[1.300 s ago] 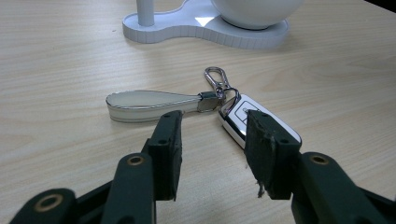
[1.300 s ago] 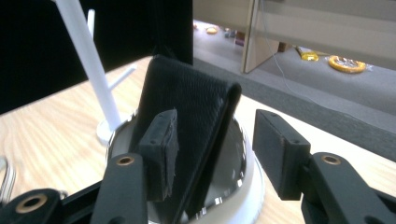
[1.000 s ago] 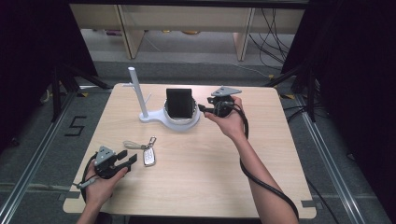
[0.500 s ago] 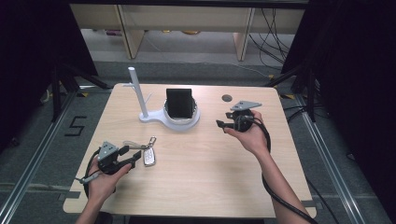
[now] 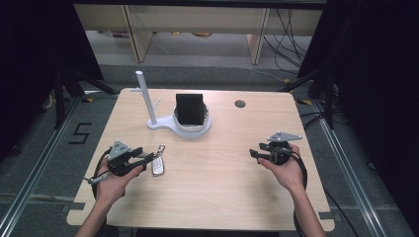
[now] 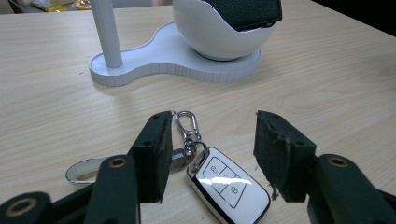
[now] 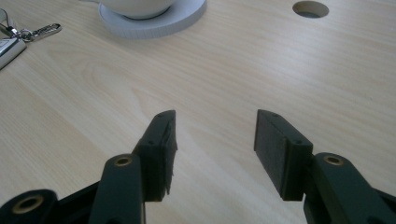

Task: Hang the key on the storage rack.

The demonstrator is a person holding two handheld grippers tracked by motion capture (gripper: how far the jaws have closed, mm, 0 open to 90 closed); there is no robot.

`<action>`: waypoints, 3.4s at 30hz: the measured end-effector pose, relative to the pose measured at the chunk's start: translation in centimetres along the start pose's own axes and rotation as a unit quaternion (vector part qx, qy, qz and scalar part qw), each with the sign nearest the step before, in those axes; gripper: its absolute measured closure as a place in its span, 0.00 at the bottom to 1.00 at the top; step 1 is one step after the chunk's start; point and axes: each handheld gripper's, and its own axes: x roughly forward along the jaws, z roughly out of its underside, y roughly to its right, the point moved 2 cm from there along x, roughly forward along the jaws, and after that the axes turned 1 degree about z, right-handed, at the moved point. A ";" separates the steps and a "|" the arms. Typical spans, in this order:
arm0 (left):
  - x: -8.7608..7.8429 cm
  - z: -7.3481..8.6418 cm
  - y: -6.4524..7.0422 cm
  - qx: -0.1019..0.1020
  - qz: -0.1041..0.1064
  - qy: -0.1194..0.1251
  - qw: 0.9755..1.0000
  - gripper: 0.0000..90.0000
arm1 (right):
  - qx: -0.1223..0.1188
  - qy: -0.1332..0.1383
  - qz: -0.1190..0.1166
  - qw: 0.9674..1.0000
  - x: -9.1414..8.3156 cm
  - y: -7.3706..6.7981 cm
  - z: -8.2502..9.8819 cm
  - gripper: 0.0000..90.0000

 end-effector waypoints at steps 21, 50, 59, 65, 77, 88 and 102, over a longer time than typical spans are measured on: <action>1.8 -1.4 -0.2 0.015 0.009 -0.045 0.999 0.56 | 0.041 -0.015 0.012 0.999 -2.0 -0.2 2.2 0.55; 9.6 -2.7 -1.3 0.004 -0.037 -0.272 0.962 0.72 | 0.049 -0.040 -0.001 0.998 -1.7 -0.6 2.4 0.54; 10.5 -3.3 -1.0 0.017 -0.049 -0.327 0.944 0.73 | 0.035 -0.044 -0.003 0.998 -1.5 -0.3 2.5 0.53; 10.8 -3.6 -0.9 0.023 -0.049 -0.342 0.938 0.78 | 0.035 -0.045 -0.003 0.998 -1.5 -0.3 2.5 0.53; 10.5 -3.9 -1.2 0.071 -0.030 -0.397 0.915 0.83 | 0.035 -0.048 -0.010 0.998 -1.3 -0.5 2.5 0.53; 10.7 -4.3 -1.5 0.081 -0.028 -0.418 0.905 0.79 | 0.031 -0.021 -0.009 0.999 -0.8 -0.4 2.6 0.53; 11.6 -4.4 -0.3 0.138 -0.036 -0.440 0.886 0.85 | 0.021 -0.037 -0.029 0.999 -1.2 -0.2 2.6 0.53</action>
